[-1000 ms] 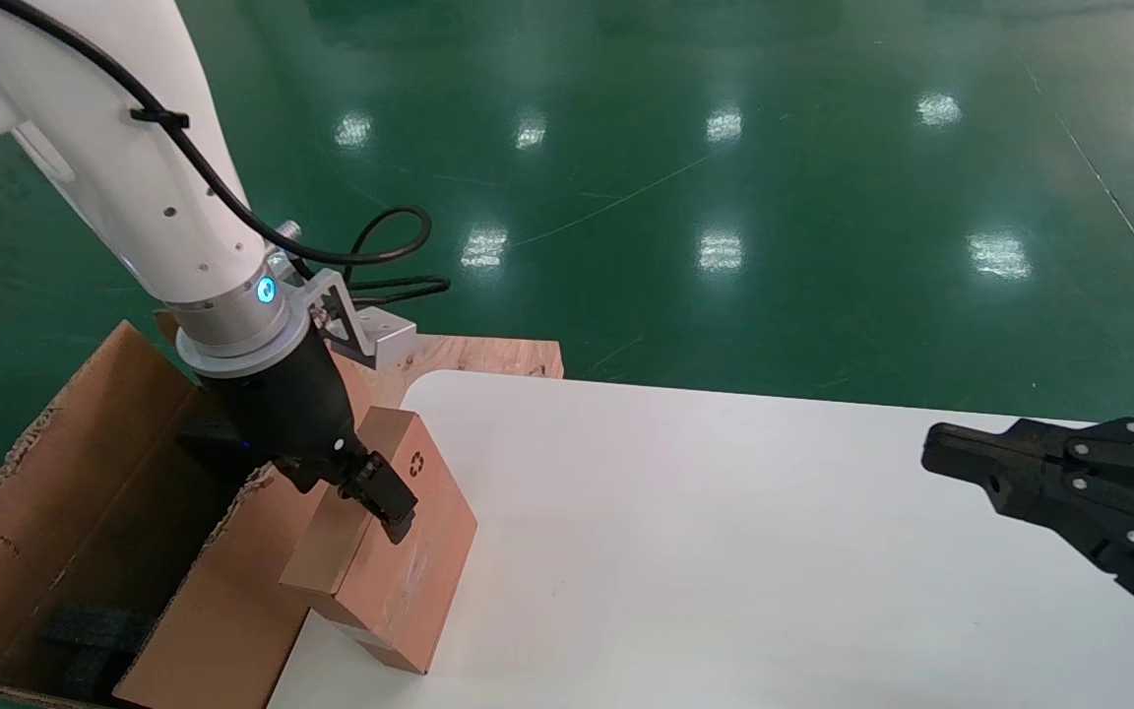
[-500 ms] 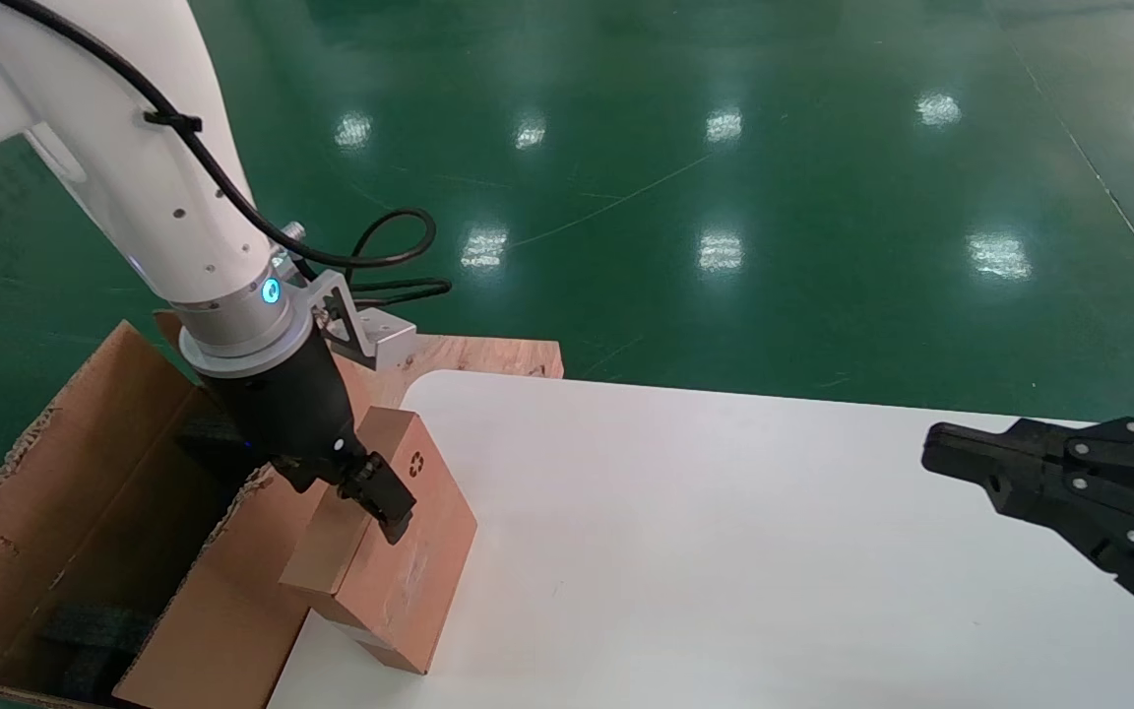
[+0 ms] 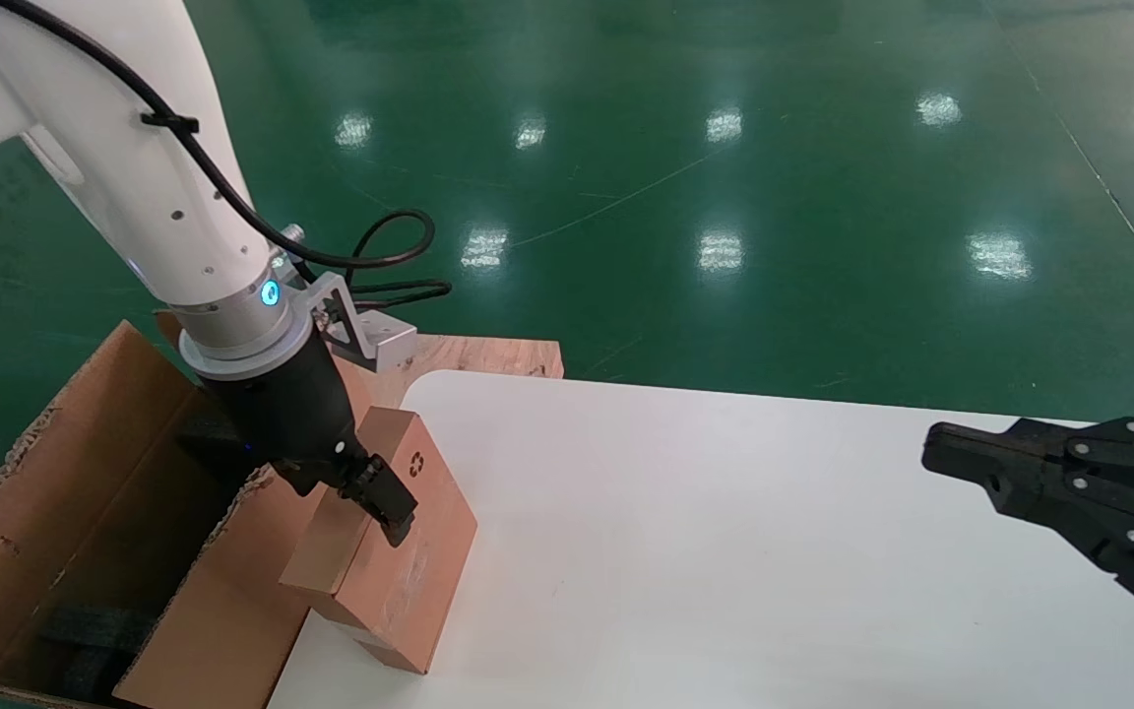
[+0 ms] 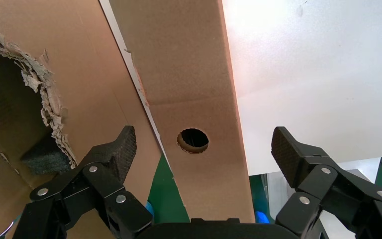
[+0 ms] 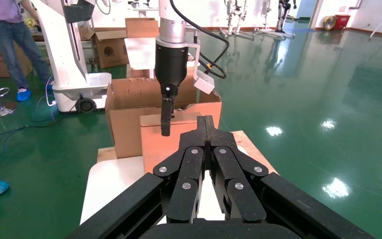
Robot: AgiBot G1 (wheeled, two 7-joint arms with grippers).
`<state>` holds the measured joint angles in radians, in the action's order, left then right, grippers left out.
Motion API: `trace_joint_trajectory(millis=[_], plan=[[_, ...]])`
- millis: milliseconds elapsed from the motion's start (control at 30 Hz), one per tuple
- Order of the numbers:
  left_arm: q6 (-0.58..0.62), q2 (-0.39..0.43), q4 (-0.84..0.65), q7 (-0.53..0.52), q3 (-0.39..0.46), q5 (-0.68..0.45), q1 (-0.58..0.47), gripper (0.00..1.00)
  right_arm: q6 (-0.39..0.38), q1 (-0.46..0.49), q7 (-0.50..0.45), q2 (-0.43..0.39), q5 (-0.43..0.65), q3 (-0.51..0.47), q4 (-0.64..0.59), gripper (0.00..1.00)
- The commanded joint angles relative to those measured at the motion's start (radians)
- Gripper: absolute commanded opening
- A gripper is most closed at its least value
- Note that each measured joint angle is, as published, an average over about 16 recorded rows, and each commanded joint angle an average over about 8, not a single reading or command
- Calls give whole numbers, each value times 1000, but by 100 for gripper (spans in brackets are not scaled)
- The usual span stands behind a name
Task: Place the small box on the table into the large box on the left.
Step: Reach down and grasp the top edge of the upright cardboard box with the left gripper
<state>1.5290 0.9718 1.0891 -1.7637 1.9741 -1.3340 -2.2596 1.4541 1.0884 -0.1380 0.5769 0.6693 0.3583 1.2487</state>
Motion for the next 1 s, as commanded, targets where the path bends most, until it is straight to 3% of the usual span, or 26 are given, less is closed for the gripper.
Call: trace_joint_trajectory(millis=[33, 167, 200, 233, 1000], plan=[[-2, -1, 0, 0, -1, 3, 0, 68, 0, 0, 0, 0, 0, 0, 0, 66], [-1, -1, 0, 0, -1, 2, 0, 18, 0, 0, 0, 0, 0, 0, 0, 98], [-1, -1, 0, 0, -1, 1, 0, 5, 0, 0, 0, 0, 0, 0, 0, 100], [-1, 0, 0, 0, -1, 1, 0, 0, 0, 0, 0, 0, 0, 0, 0, 100], [2, 1, 0, 0, 1, -2, 0, 0, 0, 0, 0, 0, 0, 0, 0, 100]])
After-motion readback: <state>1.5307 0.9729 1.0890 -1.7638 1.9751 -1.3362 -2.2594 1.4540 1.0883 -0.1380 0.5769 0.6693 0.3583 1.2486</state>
